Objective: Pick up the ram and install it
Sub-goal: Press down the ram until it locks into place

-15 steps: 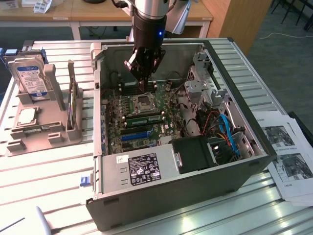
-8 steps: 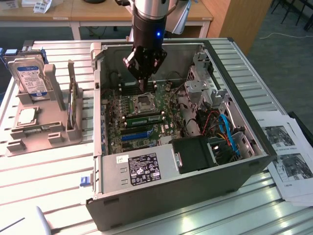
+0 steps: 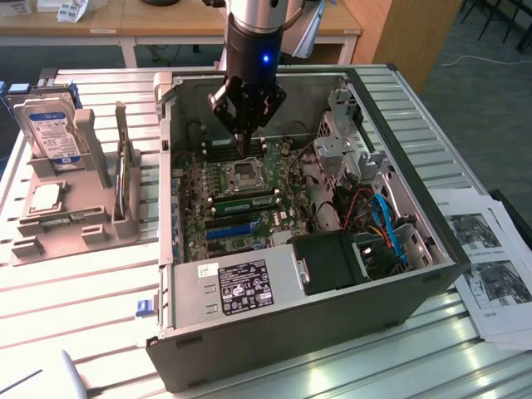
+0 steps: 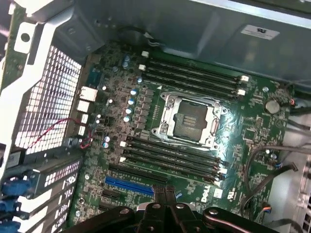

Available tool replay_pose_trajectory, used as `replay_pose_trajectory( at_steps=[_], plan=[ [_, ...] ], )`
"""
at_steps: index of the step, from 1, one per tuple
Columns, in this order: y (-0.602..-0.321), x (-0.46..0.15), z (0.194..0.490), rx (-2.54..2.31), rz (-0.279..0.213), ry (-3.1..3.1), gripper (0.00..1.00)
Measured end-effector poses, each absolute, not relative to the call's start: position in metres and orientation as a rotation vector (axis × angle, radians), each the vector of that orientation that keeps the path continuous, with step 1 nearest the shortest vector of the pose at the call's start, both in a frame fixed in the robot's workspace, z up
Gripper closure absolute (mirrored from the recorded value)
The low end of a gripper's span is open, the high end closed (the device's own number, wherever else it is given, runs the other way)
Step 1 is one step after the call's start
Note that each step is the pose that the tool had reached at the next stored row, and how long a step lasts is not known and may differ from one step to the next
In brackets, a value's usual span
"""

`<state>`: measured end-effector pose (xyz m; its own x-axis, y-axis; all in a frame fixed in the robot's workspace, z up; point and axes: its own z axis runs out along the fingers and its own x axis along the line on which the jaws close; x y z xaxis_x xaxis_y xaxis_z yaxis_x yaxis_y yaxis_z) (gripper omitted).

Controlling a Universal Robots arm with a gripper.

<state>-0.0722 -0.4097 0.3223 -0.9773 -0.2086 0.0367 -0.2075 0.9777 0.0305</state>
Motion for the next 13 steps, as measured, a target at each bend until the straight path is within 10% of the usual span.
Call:
replay_pose_trajectory(
  at_steps=[13],
  plan=[
    [-0.4097,-0.0726,0.3223,0.179,-0.043,-3.105,0.9]
  ],
)
